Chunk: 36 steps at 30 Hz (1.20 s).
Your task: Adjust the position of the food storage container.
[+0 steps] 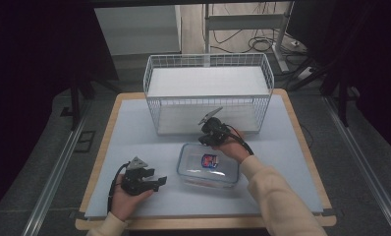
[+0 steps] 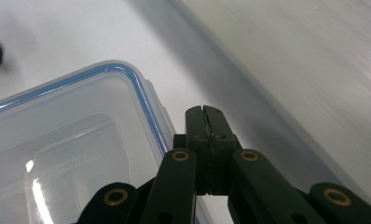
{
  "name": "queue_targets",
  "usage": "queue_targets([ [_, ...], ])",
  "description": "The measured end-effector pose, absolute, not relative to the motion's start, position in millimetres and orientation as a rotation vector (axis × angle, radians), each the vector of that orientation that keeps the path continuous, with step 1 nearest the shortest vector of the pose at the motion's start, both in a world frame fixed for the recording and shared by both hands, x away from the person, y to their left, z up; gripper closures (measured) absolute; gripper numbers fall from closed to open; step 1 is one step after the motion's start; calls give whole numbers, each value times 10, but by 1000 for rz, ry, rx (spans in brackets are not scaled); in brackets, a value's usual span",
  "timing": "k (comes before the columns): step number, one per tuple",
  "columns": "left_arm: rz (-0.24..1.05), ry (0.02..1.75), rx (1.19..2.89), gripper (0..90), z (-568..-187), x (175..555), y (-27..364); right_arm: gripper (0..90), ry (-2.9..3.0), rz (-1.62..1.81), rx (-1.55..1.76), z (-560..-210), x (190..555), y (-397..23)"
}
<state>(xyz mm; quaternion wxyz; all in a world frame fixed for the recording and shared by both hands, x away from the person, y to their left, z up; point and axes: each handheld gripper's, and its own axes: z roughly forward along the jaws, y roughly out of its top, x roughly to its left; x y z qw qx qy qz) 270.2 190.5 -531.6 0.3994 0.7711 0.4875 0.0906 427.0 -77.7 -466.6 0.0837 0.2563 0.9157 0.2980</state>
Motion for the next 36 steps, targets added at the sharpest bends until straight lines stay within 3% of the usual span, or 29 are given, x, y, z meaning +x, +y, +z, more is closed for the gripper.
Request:
queue_targets([
  [17,245,1245,1943,351,-5309,2728,1902,900,2776,923,669,-4609,4037,-677],
  [25,252,1246,1942,344,-5309,2734,1898,900,2653,1068,762,-4345,3819,-1279],
  [36,258,1260,1925,340,-5294,2729,1868,897,2533,1165,953,-4539,3441,-2221],
])
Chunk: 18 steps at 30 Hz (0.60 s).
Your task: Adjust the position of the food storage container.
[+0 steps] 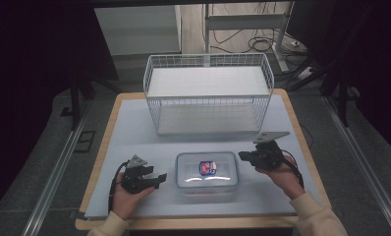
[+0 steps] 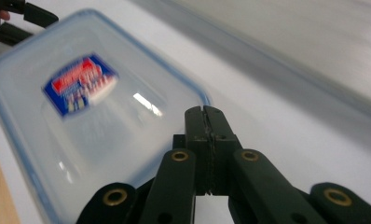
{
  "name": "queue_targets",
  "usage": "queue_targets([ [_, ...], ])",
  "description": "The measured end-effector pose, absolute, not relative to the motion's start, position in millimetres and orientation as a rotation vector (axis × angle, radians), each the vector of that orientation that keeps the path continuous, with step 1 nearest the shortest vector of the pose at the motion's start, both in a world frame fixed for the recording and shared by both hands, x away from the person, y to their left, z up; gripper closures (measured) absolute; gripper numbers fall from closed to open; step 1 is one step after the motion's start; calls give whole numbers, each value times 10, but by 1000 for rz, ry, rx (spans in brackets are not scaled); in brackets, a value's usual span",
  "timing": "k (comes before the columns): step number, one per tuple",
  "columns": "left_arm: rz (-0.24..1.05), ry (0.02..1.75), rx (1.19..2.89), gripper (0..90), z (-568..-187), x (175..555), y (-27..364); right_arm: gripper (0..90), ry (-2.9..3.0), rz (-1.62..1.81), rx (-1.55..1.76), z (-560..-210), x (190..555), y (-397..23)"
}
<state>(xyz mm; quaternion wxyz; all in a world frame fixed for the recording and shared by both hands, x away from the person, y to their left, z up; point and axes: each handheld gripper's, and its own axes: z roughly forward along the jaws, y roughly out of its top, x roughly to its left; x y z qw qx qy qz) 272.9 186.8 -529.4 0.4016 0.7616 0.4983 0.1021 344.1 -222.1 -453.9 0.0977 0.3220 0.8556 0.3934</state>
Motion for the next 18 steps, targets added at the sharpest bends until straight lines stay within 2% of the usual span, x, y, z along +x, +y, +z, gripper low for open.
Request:
queue_targets([
  [5,258,1254,1923,338,-5286,2728,1858,893,2497,1209,1033,-4703,3326,-2498],
  [9,250,1254,1907,334,-5266,2715,1838,851,2527,1189,1041,-4799,3330,-2561],
  [11,251,1248,1900,326,-5252,2715,1833,784,2527,1193,1034,-4808,3339,-2550],
  [12,255,1255,1894,309,-5245,2715,1833,715,2526,1201,1024,-4811,3344,-2546],
  [13,268,1274,1880,268,-5237,2711,1828,632,2526,1210,1017,-4811,3344,-2540],
  [14,254,1276,1860,244,-5218,2712,1847,474,2503,1221,1028,-4808,3336,-2536],
  [15,254,1276,1860,244,-5218,2712,1847,474,2503,1221,1028,-4808,3336,-2536],
  [18,223,1270,1821,246,-5193,2706,1886,385,2471,1285,1079,-4786,3336,-2562],
])
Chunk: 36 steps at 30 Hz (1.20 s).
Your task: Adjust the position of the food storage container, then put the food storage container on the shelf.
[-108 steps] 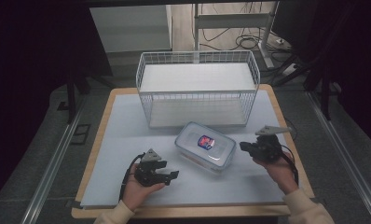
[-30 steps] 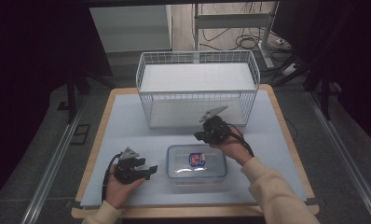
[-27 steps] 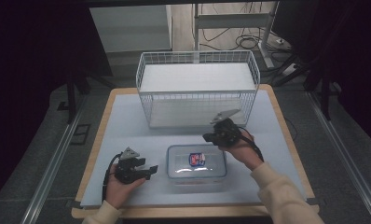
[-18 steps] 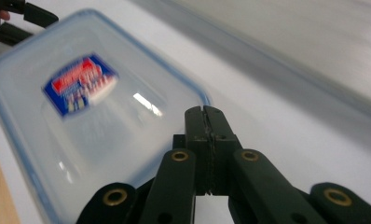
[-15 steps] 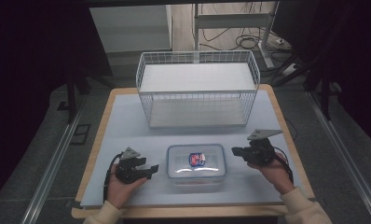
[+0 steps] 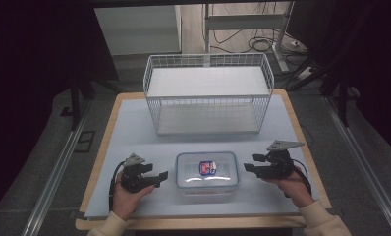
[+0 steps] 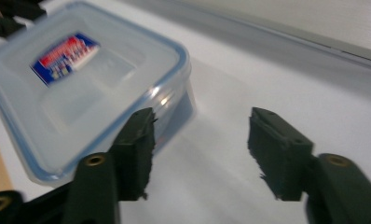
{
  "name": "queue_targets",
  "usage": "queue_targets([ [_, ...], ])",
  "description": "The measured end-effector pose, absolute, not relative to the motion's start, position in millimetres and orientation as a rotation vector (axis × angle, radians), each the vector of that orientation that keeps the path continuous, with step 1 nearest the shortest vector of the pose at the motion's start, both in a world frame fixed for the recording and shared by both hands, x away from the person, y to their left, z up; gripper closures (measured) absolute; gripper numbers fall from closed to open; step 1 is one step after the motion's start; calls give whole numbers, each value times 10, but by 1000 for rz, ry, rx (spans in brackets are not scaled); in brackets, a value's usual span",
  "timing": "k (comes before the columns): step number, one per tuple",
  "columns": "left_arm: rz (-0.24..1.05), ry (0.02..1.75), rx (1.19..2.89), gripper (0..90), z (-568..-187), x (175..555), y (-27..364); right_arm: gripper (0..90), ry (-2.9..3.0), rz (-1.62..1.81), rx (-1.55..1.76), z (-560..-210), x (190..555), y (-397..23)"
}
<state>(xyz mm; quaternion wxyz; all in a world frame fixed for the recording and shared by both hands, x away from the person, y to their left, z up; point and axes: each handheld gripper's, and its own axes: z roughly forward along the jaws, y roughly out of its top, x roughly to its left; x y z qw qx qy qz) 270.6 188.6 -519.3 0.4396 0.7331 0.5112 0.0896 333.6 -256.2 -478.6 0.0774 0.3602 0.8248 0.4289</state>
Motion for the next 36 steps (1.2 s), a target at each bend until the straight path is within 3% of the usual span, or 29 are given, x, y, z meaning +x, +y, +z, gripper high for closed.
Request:
queue_targets([
  [9,130,1230,1818,244,-5155,2736,1805,290,2436,1400,1145,-4762,3255,-2612],
  [12,82,1236,1797,204,-5145,2734,1753,258,2443,1418,1174,-4805,3238,-2599],
  [36,-301,1253,1685,169,-5270,2986,1410,247,2437,1387,1189,-4831,3230,-2549],
])
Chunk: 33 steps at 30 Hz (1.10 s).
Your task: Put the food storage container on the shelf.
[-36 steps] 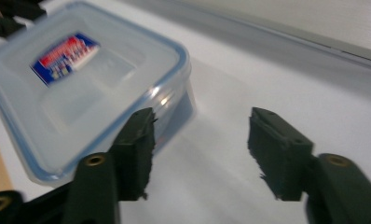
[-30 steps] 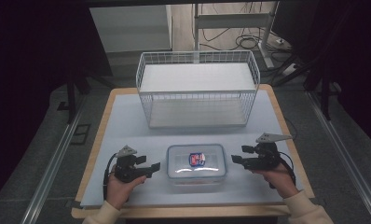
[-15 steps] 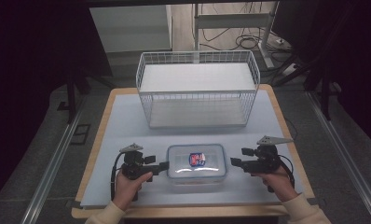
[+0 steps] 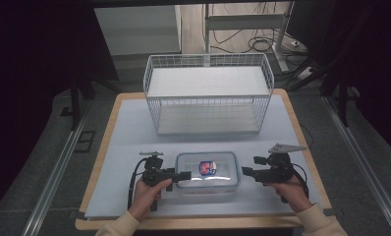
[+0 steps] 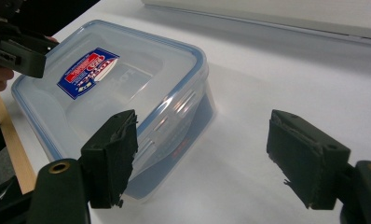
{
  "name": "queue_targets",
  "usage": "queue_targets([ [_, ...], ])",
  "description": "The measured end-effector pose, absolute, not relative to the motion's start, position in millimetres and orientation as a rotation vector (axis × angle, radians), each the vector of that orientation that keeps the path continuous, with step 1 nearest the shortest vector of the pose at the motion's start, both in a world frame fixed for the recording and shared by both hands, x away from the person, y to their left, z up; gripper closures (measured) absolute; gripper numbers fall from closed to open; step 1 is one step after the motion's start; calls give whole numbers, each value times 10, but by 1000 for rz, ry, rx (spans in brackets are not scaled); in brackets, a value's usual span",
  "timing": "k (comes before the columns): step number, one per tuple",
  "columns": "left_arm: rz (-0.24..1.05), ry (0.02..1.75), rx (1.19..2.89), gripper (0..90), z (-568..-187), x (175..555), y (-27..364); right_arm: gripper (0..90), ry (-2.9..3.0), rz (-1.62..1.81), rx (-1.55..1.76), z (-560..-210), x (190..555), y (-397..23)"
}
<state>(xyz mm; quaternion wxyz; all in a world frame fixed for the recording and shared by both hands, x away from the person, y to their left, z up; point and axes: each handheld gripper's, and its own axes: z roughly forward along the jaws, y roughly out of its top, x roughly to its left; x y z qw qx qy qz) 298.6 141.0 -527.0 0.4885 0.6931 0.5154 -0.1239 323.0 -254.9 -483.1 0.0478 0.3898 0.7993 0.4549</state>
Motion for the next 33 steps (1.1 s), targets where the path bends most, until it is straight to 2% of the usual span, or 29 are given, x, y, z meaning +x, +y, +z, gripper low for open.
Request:
queue_targets([
  [9,-356,1272,1654,187,-5300,3001,1450,236,2481,1386,1177,-4857,3223,-2469],
  [12,-329,1266,1658,242,-5260,2978,1471,235,2492,1390,1188,-4867,3222,-2443],
  [14,-315,1266,1649,322,-5238,2968,1500,238,2504,1400,1203,-4887,3245,-2400],
  [31,-315,1258,1647,329,-5250,2960,1511,196,2663,1528,1602,-5093,3496,-2168],
  [32,-314,1258,1647,329,-5250,2958,1511,244,2659,1525,1616,-5083,3498,-2176],
  [33,-313,1260,1645,329,-5250,2955,1509,244,2659,1525,1616,-5083,3498,-2176],
])
